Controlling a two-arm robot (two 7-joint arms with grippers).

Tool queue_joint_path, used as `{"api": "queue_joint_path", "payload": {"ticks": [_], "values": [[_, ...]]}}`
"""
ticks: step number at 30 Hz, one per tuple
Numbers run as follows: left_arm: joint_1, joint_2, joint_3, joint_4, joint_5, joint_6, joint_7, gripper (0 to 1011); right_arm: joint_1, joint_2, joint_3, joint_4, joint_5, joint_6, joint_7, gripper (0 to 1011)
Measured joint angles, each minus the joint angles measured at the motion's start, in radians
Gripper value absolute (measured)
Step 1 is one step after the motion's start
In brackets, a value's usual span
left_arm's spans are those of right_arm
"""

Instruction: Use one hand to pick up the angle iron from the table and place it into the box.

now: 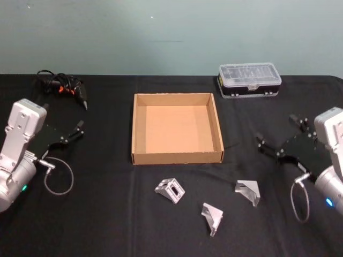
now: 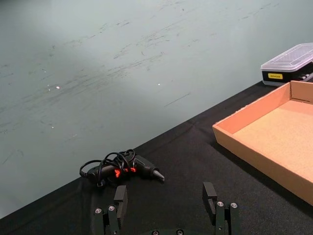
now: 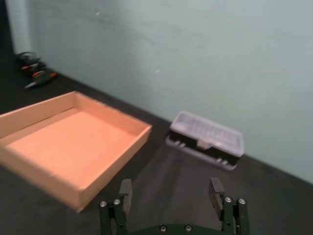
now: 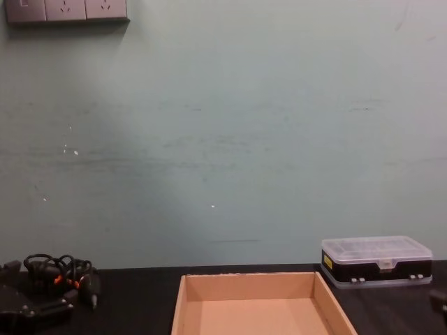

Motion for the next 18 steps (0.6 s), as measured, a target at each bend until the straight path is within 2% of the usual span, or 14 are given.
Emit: {"api": "queue_joint_path", "payload": {"ticks": [7, 11, 14, 18], "values": [[0.0, 0.0, 0.0, 0.0, 0.0, 0.0, 0.0, 1011, -0.116, 0.077, 0.037, -0.145, 0.075, 0.108, 0.076, 1003], [0.0, 0.0, 0.0, 0.0, 0.0, 0.0, 0.0, 1011, -0.167, 0.11, 0.056, -0.2, 0.116, 0.153, 0.119, 1003], [0.0, 0.0, 0.0, 0.0, 0.0, 0.0, 0.0, 1011, -0.194, 0.125, 0.062, -0.225, 0.132, 0.181, 0.145, 1003], [0.0, 0.0, 0.0, 0.0, 0.0, 0.0, 0.0, 1011, -0.204, 0.131, 0.062, -0.232, 0.137, 0.203, 0.166, 1003]]}}
